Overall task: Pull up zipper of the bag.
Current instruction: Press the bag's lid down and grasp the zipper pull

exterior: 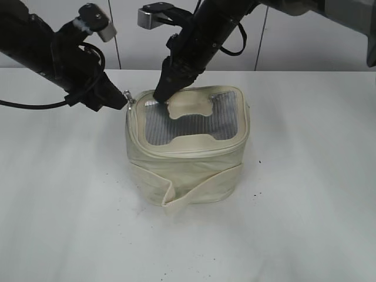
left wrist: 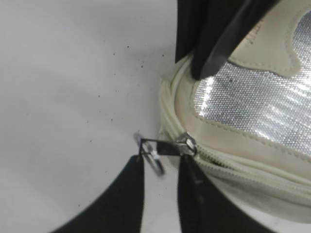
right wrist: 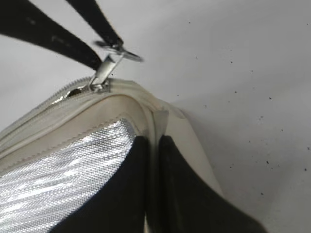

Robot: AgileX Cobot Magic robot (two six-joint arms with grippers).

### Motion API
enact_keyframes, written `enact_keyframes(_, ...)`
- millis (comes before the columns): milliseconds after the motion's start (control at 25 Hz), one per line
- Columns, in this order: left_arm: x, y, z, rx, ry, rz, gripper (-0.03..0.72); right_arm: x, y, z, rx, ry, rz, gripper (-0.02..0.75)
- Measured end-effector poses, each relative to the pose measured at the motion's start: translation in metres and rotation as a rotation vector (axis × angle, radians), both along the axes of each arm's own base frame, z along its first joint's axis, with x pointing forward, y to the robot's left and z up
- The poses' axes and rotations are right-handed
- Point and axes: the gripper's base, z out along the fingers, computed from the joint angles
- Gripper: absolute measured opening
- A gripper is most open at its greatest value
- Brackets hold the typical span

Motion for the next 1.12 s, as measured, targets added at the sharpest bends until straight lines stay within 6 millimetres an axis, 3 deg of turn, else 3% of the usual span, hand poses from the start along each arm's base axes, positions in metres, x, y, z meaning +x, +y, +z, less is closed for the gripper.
enact_keyframes(80,0.0,0.001,-0.001,0.014,-0.001,-0.01,0.033,0.0,0.0,0.0,-0.001,0.003,-0.004,0.017)
enact_keyframes(160,-0.001,0.002,-0.002,0.035,0.002,-0.021,-0.002,0.0,0.0,0.0,-0.002,0.005,-0.008,0.017)
enact_keyframes(440,-0.009,0.007,0.002,0.094,0.047,-0.044,-0.003,0.0,0.0,0.0,-0.004,0.009,-0.015,0.017)
enact_keyframes(880,-0.034,0.006,0.003,0.068,0.354,-0.041,-0.003,0.002,0.001,0.009,-0.027,0.0,-0.057,0.016)
enact_keyframes(1120,-0.054,-0.016,0.004,0.09,0.496,-0.043,-0.003,0.002,0.001,0.009,-0.031,0.002,-0.067,0.016)
